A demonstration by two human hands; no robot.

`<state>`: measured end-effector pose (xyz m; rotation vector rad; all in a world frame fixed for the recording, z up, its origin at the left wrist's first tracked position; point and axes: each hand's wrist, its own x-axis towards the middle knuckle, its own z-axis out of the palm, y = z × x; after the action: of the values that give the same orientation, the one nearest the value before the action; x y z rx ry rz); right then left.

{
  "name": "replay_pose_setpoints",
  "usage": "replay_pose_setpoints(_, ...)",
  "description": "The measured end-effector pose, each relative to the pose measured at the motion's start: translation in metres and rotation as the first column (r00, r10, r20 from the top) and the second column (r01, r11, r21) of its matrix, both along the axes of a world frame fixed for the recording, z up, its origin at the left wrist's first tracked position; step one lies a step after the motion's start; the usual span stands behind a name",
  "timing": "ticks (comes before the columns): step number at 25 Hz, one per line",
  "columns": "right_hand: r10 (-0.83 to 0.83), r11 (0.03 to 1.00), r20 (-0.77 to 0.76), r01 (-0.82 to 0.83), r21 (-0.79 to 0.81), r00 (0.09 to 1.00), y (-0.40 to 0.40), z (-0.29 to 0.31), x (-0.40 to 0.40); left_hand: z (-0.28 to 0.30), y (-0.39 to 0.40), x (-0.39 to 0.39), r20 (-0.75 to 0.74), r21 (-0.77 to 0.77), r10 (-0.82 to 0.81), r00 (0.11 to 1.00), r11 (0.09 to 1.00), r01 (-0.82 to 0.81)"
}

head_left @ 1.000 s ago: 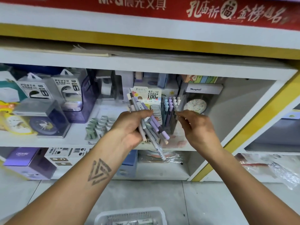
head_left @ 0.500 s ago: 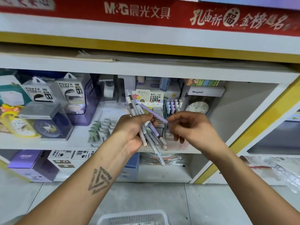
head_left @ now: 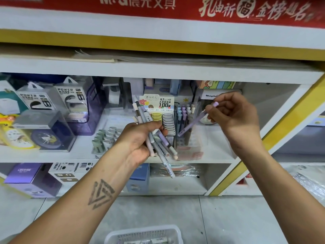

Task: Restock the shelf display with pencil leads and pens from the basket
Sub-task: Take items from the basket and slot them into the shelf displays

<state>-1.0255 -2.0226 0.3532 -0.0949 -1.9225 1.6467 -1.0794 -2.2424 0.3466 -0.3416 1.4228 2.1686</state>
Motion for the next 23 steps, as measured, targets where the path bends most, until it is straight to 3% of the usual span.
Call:
replay_pose_setpoints(4, -0.02, 0.943, 0.032, 0.008, 0.334, 0.999, -0.009, -0.016, -0.002, -0.003, 0.005, 0.003, -0.007, -0.005, -0.011, 1.0, 1.0, 0.011)
replay_pose_setpoints(7, -0.037, 0.738, 0.009, 0.021, 0.674, 0.999, -0.01, -0.031, -0.001, -0.005, 0.006, 0.005, -0.008, -0.003, -0.021, 1.0, 1.0, 0.021)
replay_pose_setpoints(11, -0.053, 0.694, 0.019, 0.024, 0.72, 0.998, -0.011, -0.038, -0.003, -0.006, 0.007, 0.006, -0.012, 0.005, -0.039, 0.999, 0.999, 0.039)
replay_pose_setpoints(19, 0.033, 0.735, 0.025, -0.041, 0.676, 0.999, -0.015, -0.036, -0.007, -0.005, 0.01, 0.007, 0.001, 0.051, -0.041, 0.999, 0.998, 0.041)
replay_pose_setpoints(20, 0.017, 0.68, -0.006, -0.007, 0.733, 1.0, -0.015, -0.036, -0.009, -0.004, 0.01, 0.007, 0.001, 0.055, -0.046, 0.999, 0.997, 0.046)
replay_pose_setpoints(23, -0.143, 0.37, -0.027, 0.079, 0.926, 0.989, -0.02, -0.037, -0.012, -0.004, 0.011, 0.009, -0.009, 0.065, -0.06, 0.998, 0.996, 0.06)
